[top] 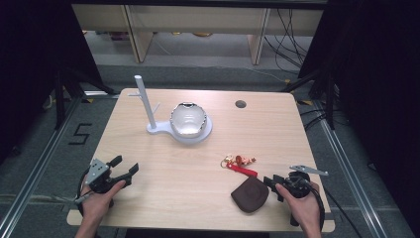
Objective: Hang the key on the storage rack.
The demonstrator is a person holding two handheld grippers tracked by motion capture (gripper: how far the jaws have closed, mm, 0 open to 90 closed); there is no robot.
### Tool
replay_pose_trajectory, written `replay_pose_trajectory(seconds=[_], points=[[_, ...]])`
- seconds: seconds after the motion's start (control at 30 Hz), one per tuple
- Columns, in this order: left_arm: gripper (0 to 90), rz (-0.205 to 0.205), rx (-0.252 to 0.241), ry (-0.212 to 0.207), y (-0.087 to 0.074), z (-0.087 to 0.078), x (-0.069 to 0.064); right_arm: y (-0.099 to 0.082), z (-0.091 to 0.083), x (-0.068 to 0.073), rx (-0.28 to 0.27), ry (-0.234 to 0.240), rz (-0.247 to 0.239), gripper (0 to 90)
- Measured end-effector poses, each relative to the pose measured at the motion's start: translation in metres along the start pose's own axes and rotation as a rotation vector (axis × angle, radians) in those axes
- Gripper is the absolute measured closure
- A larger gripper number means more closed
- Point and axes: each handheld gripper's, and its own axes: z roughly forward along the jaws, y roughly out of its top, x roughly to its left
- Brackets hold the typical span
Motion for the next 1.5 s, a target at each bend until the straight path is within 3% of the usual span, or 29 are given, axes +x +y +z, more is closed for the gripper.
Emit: replay_pose_trajectory(seconds=[0.03,0.1,0.13,0.23,0.27,0.37,0.43,0.57,0.6,0.77,0.8,0.83,0.87,0.9,0.97,1.03,1.07,1.13,1.17,1.23,1.3,1.33,1.4,1.5], points=[[23.4,0.003,0.002,-0.003,0.000,0.000,0.000,0.001,-0.001,0.004,0.019,0.004,0.037,50.4],[23.4,0.002,0.005,-0.006,0.000,0.000,0.000,0.004,-0.002,0.002,0.044,0.016,0.012,48.9],[23.4,-0.003,0.010,-0.009,0.000,0.000,0.000,0.008,-0.003,0.005,0.086,0.018,0.032,47.6],[23.4,0.000,0.009,-0.015,0.000,0.000,0.001,0.011,-0.002,0.005,0.120,0.018,0.020,46.4],[23.4,0.006,0.027,-0.013,0.001,0.000,0.002,0.014,-0.002,0.006,0.161,0.020,0.036,45.6],[23.5,0.005,0.025,-0.021,0.001,0.001,0.002,0.015,0.001,0.006,0.169,0.048,0.040,45.4],[23.5,0.012,0.036,-0.015,0.001,0.000,0.001,0.018,0.002,0.005,0.225,0.051,0.057,45.3],[23.5,0.015,0.039,-0.017,0.001,0.001,0.001,0.020,0.007,0.007,0.245,0.049,0.056,44.4],[23.5,0.016,0.039,-0.017,0.001,0.001,0.001,0.021,0.007,0.009,0.265,-0.017,0.048,44.2],[23.6,0.016,0.028,-0.020,0.001,0.002,0.000,0.020,0.012,0.008,0.286,0.009,0.050,41.1],[23.6,0.021,0.030,-0.022,0.001,0.002,0.000,0.019,0.014,0.005,0.292,0.003,0.019,41.0],[23.6,0.021,0.030,-0.022,0.001,0.002,0.000,0.019,0.014,0.005,0.292,0.003,0.019,41.0],[23.6,0.021,0.032,-0.024,0.001,0.003,0.000,0.018,0.015,0.005,0.323,0.007,0.056,40.8],[23.6,0.021,0.032,-0.024,0.001,0.003,0.000,0.018,0.017,0.004,0.311,0.008,0.034,40.7],[23.7,0.019,0.031,-0.024,0.001,0.003,0.000,0.017,0.018,0.005,0.329,-0.010,0.060,40.7],[23.7,0.018,0.045,-0.014,0.001,0.002,0.000,0.016,0.020,0.005,0.332,0.018,0.070,40.5],[23.6,0.018,0.042,-0.014,0.001,0.002,0.000,0.016,0.021,0.002,0.322,0.008,0.043,40.1],[23.7,0.017,0.043,-0.014,0.001,0.002,0.000,0.017,0.020,0.004,0.350,0.001,0.072,40.0],[23.7,0.016,0.041,-0.016,0.001,0.002,0.000,0.018,0.020,0.006,0.362,-0.005,0.117,39.7],[23.7,0.016,0.038,-0.021,0.001,0.003,0.001,0.018,0.020,0.004,0.367,0.009,0.099,38.8],[23.7,0.016,0.039,-0.021,0.001,0.003,0.001,0.020,0.021,0.003,0.385,0.014,0.115,37.6],[23.7,0.016,0.039,-0.022,0.001,0.003,0.001,0.020,0.022,0.005,0.398,0.021,0.157,37.0],[23.7,0.016,0.039,-0.022,0.001,0.003,0.001,0.021,0.022,0.003,0.396,0.012,0.131,37.0],[23.8,0.017,0.039,-0.022,0.001,0.003,0.001,0.022,0.022,0.001,0.412,0.025,0.133,38.1]])
